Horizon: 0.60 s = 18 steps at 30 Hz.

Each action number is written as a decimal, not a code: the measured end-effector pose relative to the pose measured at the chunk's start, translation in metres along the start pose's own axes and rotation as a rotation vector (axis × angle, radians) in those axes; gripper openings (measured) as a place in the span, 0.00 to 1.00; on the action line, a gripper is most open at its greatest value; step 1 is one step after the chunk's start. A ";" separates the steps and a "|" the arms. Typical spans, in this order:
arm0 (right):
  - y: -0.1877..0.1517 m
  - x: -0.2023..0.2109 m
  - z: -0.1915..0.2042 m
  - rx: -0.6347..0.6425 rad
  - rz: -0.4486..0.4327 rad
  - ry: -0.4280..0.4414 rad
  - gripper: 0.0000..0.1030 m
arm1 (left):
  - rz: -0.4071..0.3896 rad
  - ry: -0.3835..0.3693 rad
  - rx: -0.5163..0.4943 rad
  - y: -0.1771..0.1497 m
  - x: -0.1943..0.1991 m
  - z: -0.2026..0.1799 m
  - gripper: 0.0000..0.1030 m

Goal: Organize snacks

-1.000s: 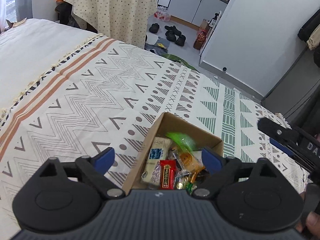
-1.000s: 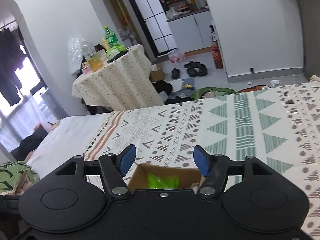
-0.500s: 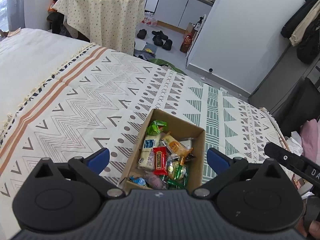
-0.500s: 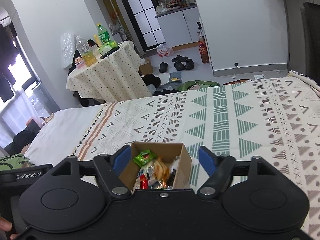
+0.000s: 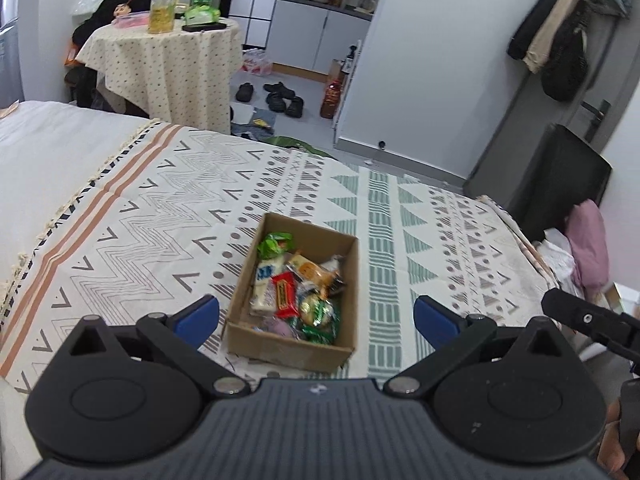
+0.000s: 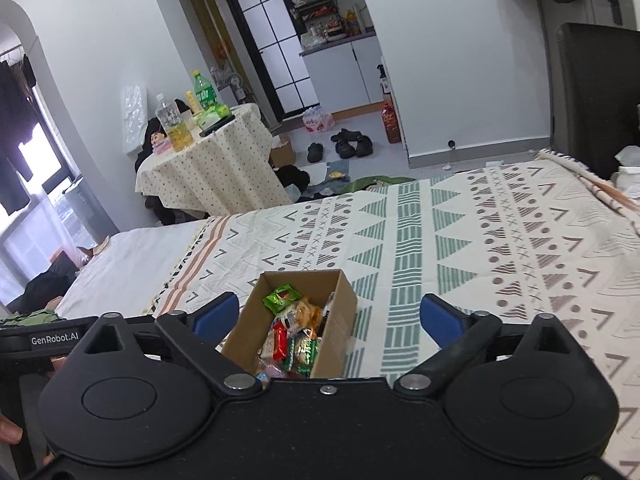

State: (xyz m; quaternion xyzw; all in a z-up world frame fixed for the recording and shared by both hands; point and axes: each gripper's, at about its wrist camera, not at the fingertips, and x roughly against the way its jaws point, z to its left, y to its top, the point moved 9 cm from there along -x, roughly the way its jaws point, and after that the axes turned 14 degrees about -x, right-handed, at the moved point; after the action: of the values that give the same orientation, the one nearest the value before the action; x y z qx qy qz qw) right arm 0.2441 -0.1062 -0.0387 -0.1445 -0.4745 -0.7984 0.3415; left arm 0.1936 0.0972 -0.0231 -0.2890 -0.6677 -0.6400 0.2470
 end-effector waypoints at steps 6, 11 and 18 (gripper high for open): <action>-0.008 0.037 -0.014 0.003 -0.020 -0.005 1.00 | -0.012 -0.005 -0.044 -0.014 0.026 -0.019 1.00; -0.018 0.064 -0.024 0.007 -0.036 -0.016 1.00 | -0.017 0.004 -0.076 -0.027 0.045 -0.030 1.00; -0.030 0.098 -0.034 0.030 -0.071 -0.048 1.00 | -0.030 0.002 -0.118 -0.041 0.072 -0.044 1.00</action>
State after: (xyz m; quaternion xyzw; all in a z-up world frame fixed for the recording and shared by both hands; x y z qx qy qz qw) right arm 0.1562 -0.1653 -0.0211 -0.1414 -0.4992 -0.7991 0.3038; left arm 0.1118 0.0578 0.0004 -0.2926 -0.6329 -0.6820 0.2207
